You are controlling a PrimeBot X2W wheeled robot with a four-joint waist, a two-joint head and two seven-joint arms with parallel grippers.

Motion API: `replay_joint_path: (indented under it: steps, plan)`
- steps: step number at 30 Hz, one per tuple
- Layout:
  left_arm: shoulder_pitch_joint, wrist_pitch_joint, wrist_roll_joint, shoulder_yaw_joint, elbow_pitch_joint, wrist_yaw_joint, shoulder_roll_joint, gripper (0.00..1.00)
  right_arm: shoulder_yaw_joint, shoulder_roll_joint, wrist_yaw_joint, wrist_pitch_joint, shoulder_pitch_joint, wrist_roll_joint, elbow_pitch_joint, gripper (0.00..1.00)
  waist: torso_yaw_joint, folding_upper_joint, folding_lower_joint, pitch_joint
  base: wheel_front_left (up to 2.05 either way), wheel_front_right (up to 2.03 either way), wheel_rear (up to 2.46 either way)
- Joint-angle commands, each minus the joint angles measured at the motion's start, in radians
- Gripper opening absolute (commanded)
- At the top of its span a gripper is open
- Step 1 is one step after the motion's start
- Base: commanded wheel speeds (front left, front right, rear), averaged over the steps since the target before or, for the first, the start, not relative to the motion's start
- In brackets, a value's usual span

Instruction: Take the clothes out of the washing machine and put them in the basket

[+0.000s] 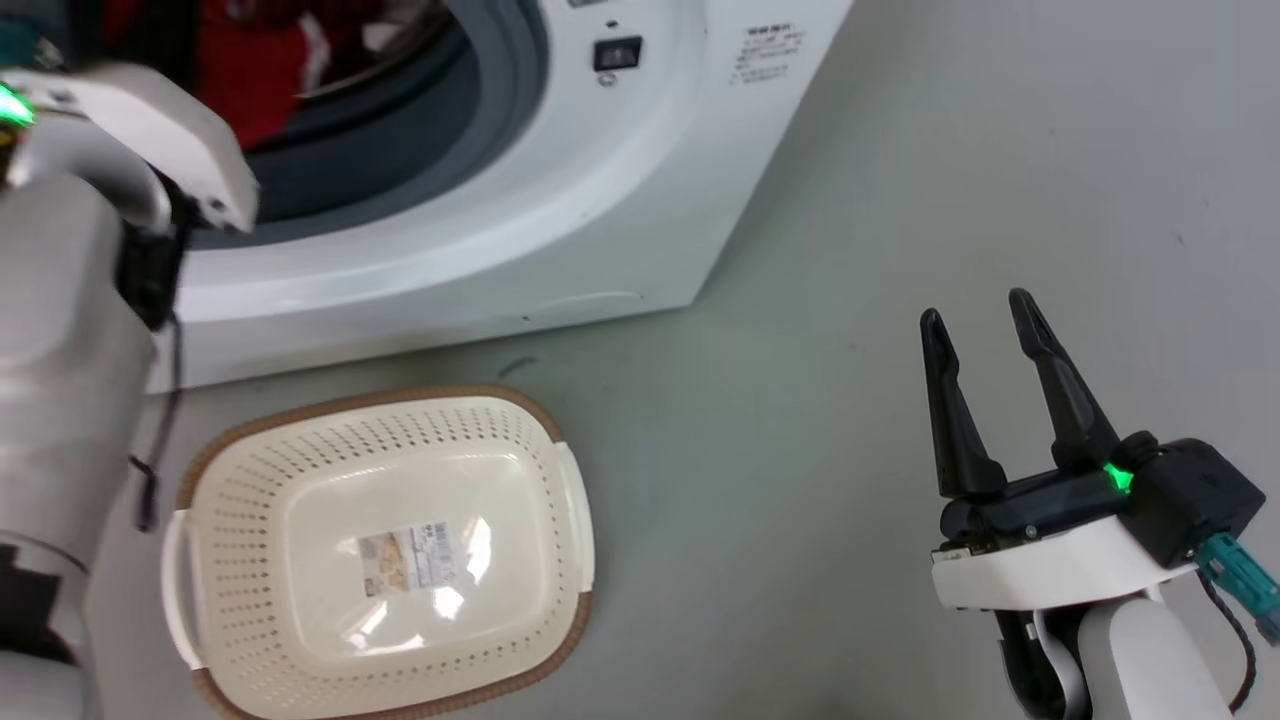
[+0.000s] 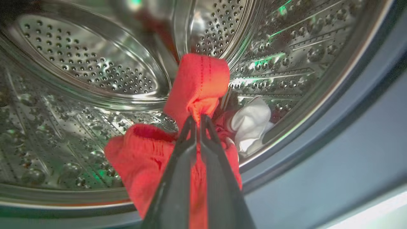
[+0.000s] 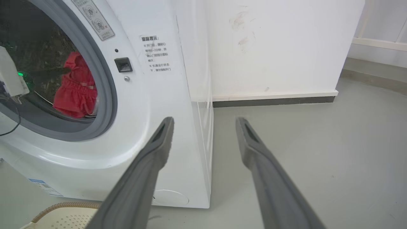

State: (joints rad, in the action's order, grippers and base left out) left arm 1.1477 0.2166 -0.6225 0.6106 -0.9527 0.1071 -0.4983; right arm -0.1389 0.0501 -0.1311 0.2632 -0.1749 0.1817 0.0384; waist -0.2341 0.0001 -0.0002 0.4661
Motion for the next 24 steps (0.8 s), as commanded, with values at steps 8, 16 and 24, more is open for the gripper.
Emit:
replay_joint_path:
  steps: [8, 16, 24]
  plan:
    - [-0.195, 0.05, 0.055, -0.087, 0.211, -0.092, 0.058, 0.0, 0.015, 0.0, 0.001, 0.002, 0.045, -0.024, -0.002, 1.0, 0.104, -0.0001, 0.0002, -0.149, 0.0, 0.0, 0.0]
    - [-0.444, 0.049, 0.173, -0.229, 0.548, -0.128, 0.086, 0.0, 0.047, 0.0, 0.001, 0.002, 0.069, -0.037, -0.017, 1.0, 0.144, -0.0001, 0.0002, -0.211, 0.0, 0.0, 0.0]
    - [-0.677, 0.049, 0.231, -0.247, 0.76, -0.112, 0.104, 0.0, 0.062, 0.0, 0.001, 0.002, 0.099, -0.044, -0.021, 1.0, 0.178, -0.0001, 0.0002, -0.251, 0.0, 0.0, 0.0]
